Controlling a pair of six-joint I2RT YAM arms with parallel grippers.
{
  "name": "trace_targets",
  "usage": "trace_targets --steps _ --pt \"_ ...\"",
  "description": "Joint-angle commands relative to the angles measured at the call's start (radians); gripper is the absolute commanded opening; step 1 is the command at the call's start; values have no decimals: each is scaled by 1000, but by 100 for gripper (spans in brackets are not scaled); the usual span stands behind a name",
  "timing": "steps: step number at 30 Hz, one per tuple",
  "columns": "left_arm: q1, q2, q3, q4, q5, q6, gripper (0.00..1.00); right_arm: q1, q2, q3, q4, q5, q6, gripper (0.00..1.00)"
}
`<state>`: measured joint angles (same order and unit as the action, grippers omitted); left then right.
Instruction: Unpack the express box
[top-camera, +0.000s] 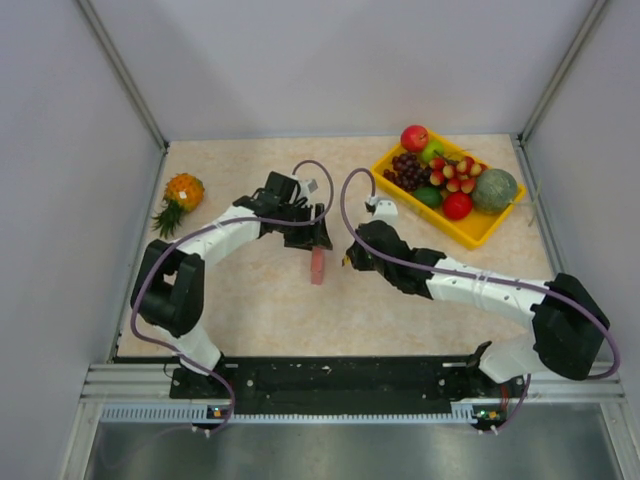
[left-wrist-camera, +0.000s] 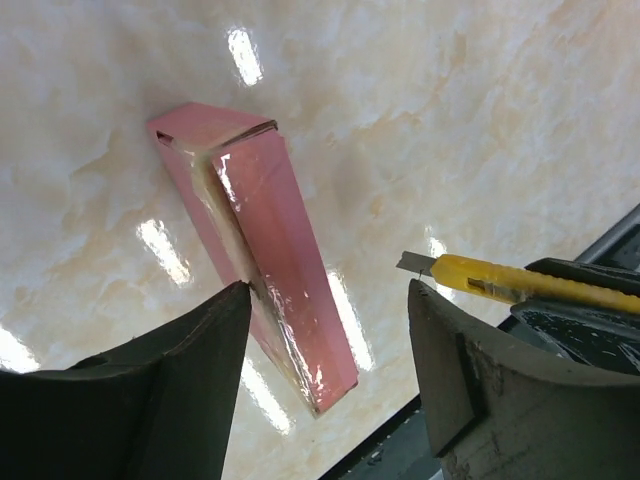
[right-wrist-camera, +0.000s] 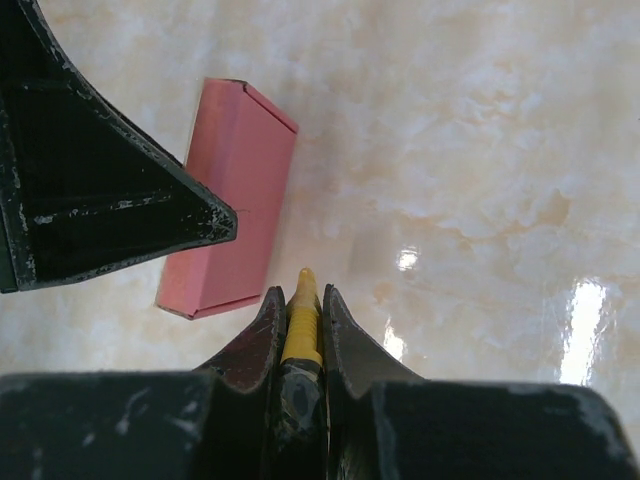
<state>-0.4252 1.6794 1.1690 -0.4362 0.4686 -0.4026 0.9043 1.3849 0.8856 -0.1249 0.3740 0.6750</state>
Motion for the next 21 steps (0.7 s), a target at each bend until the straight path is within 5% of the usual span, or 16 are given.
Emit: trace_targets --steps 1,8,14,21 --pt "-53 51 95 -79 -159 82 67 -24 -78 -37 5 32 21 0" --pt "-106 100 132 -159 -324 105 52 -62 -176 -126 -4 48 47 0" --pt "-126 108 133 -168 -298 172 25 -84 -241 -175 -28 69 54 0" --pt "-179 49 75 -161 -289 252 21 -134 -342 -224 -58 65 75 0"
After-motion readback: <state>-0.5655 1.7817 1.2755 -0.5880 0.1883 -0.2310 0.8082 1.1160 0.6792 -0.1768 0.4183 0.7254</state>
